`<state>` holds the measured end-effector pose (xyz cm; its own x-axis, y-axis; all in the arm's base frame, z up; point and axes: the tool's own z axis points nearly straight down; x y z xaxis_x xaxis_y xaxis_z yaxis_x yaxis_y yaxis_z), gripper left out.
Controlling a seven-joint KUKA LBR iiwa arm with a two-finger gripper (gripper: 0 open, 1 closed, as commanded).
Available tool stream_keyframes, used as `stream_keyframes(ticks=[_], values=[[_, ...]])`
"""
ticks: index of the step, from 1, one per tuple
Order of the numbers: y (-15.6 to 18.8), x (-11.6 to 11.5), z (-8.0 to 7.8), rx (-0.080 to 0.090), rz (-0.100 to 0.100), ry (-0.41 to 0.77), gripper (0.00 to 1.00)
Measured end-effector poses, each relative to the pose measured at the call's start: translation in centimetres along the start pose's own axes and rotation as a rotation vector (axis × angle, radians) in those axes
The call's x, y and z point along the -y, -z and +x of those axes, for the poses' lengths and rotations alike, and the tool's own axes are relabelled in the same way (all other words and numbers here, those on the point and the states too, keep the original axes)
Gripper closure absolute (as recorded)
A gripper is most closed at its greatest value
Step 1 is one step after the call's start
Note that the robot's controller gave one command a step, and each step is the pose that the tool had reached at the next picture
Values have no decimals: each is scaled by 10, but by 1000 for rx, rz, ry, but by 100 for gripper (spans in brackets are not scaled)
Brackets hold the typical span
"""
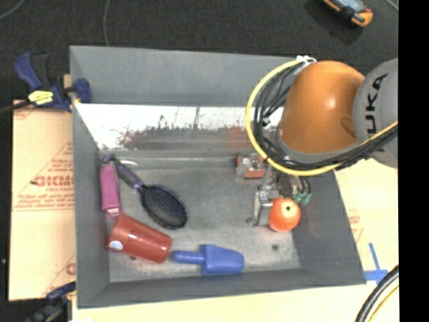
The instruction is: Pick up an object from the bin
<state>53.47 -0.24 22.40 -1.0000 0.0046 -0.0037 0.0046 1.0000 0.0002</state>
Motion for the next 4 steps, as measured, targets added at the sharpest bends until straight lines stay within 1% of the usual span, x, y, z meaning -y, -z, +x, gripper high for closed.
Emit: stream_keyframes(ticks=[1,2,3,4], values=[[0,0,0,0,0,0,0],[-4,-4,6,4,0,-18,0],[124,-33,-13,7,1,159,0],[5,-24,5,1,-1,4,0]])
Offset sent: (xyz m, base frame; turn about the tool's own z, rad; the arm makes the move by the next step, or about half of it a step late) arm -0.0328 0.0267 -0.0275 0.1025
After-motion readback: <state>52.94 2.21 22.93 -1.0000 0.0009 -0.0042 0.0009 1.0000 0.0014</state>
